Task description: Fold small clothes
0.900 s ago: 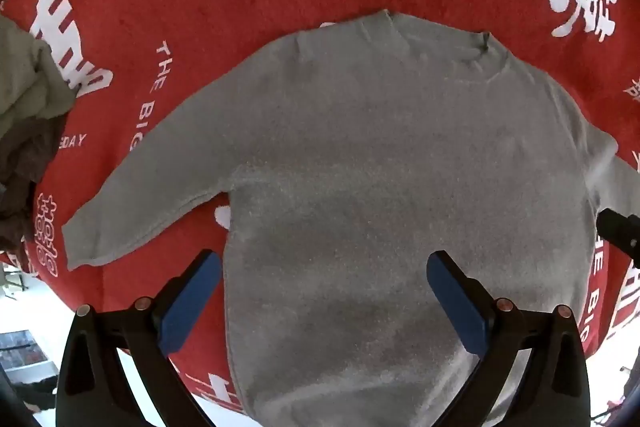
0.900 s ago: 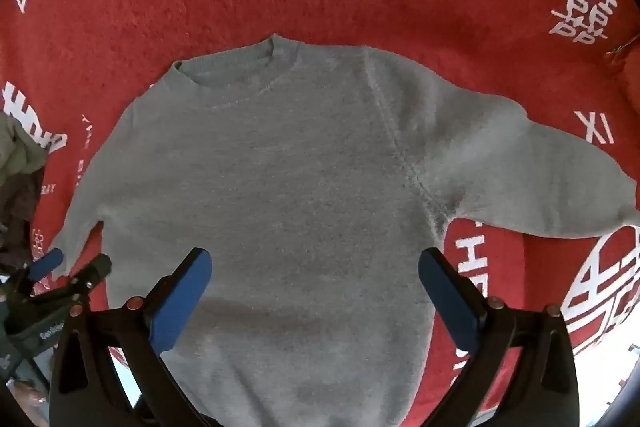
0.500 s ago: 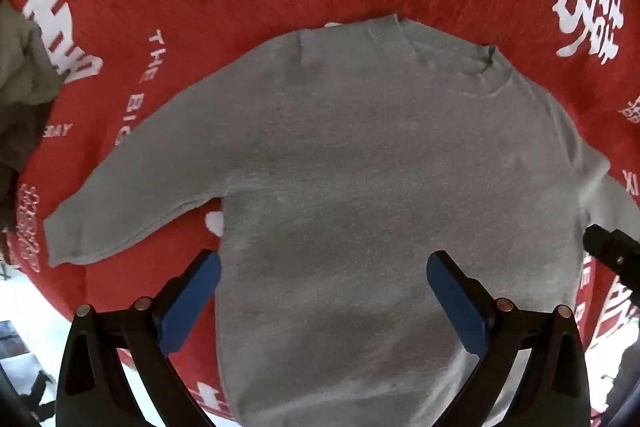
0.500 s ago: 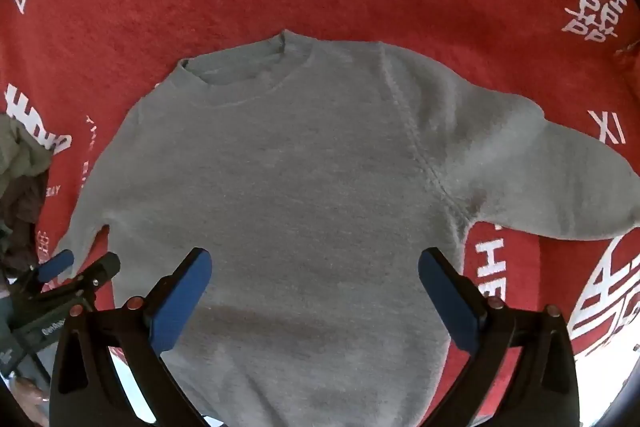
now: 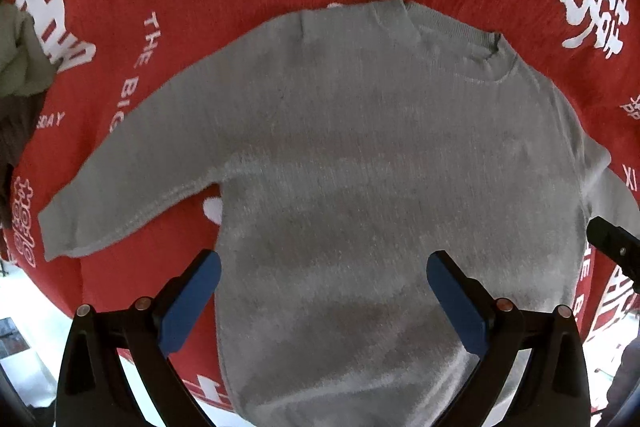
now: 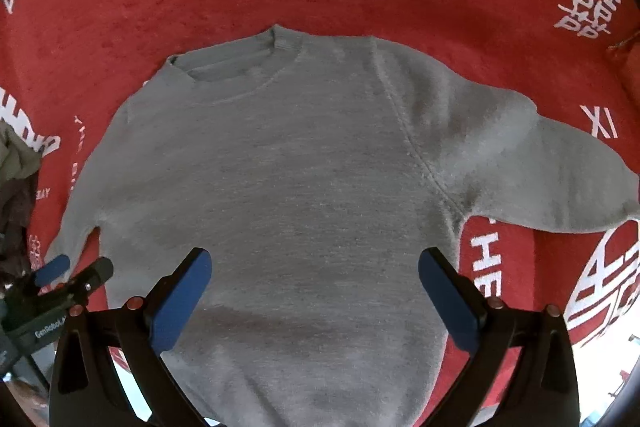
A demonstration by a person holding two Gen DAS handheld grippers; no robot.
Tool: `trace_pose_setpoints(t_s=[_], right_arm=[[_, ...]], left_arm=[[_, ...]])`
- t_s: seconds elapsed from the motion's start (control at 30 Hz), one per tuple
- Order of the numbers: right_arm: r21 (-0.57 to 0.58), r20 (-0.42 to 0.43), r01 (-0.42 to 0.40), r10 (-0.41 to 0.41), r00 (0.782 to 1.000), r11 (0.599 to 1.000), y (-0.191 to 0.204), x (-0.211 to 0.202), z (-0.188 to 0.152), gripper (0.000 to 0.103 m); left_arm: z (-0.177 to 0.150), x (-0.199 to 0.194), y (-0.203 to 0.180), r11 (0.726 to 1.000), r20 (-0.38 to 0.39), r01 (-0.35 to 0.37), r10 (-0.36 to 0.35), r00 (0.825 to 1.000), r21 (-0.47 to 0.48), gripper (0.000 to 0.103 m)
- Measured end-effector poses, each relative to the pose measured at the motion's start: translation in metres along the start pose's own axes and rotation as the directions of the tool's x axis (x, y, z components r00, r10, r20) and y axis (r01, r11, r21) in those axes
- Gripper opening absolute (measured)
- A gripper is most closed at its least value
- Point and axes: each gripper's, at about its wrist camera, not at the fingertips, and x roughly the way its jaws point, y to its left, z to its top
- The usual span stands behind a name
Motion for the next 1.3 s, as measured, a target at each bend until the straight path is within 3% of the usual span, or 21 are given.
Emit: trace_pose_setpoints(t_s=[1.3], right_arm=[[-0.011,-0.008,0.012,-0.012,1.000,1.000,0.0072,0.0048,-0.0079,0.103]], left_arm=[[-0.0057,0.0055,0.0006,1.000,-0.047,-0.019,0.019,0.999,-0.015,0.103]])
